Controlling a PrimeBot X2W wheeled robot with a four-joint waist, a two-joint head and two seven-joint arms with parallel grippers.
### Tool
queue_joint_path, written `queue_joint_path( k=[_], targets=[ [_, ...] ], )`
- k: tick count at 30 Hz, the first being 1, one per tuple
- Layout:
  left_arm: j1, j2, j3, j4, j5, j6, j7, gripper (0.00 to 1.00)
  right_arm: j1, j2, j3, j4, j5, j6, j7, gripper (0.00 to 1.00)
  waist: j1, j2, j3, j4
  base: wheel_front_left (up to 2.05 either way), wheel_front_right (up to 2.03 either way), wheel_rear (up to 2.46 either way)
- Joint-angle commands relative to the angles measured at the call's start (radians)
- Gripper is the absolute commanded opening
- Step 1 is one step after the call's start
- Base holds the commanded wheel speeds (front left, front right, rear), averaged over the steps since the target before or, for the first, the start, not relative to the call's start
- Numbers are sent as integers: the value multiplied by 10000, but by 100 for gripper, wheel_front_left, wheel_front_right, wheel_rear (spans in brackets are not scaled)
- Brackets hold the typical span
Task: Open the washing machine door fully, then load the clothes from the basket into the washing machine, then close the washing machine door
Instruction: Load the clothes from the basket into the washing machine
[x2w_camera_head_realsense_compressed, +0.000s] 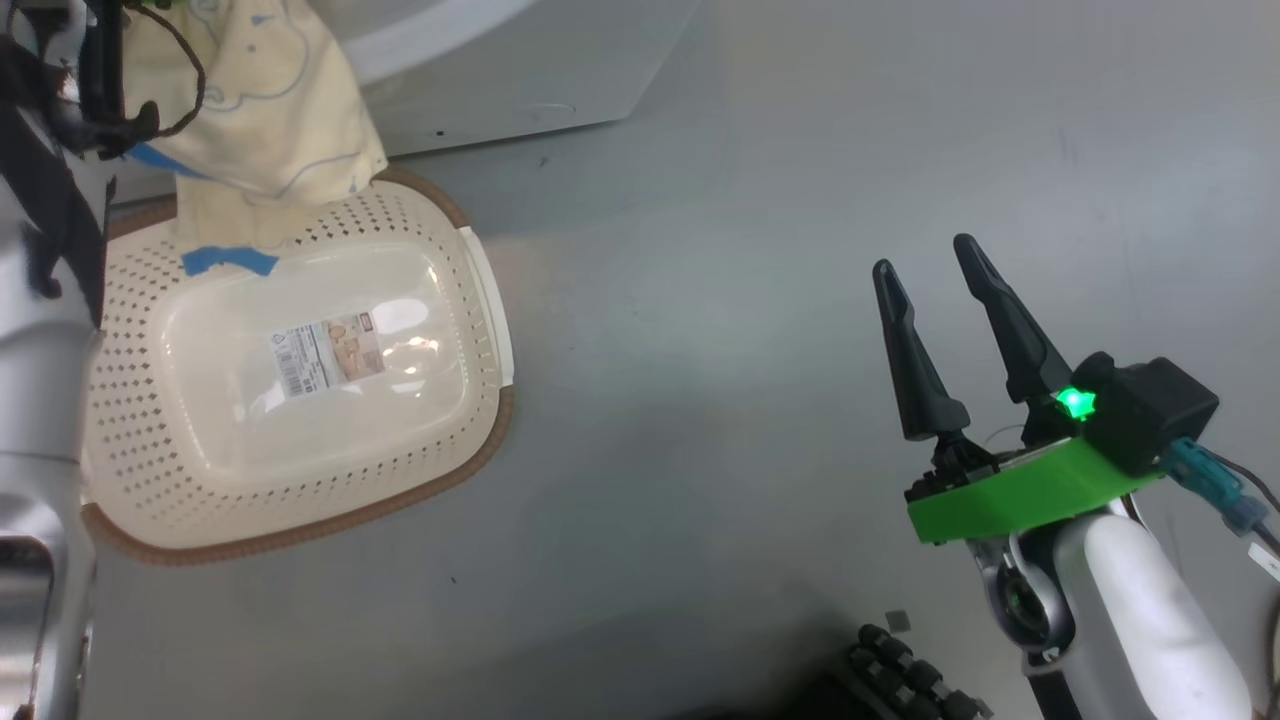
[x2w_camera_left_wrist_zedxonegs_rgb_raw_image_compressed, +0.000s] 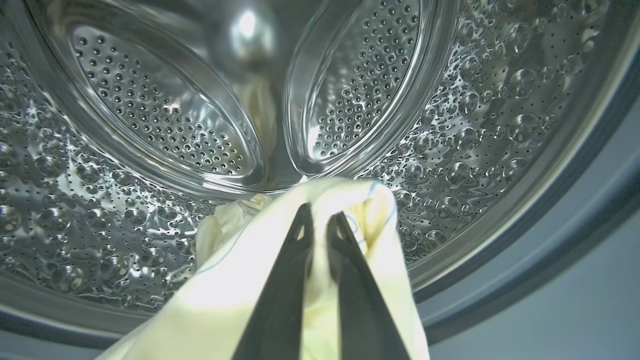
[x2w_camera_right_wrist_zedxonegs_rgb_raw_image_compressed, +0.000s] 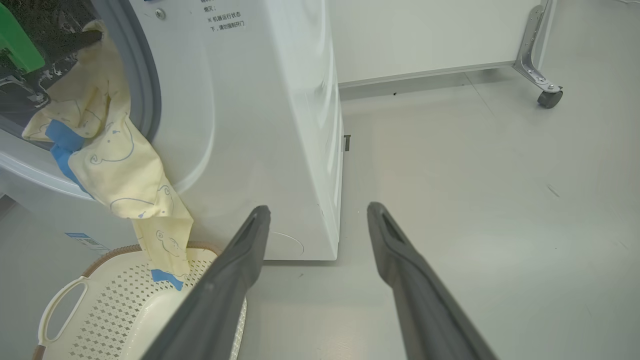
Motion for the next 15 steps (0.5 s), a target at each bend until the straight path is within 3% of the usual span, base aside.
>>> queue_joint_path(
  k=[1,15],
  targets=[
    [-672,356,126,-171,79,11,-4,0,-8,23,218,-279,82,35,-63,100,0,0,164,-139,0,0,0],
    [-2341,642,-481,783,581,-115,258,0,75,80,577,-273,302,35,-63,100,0,0,1281,-425,0,0,0]
  ],
)
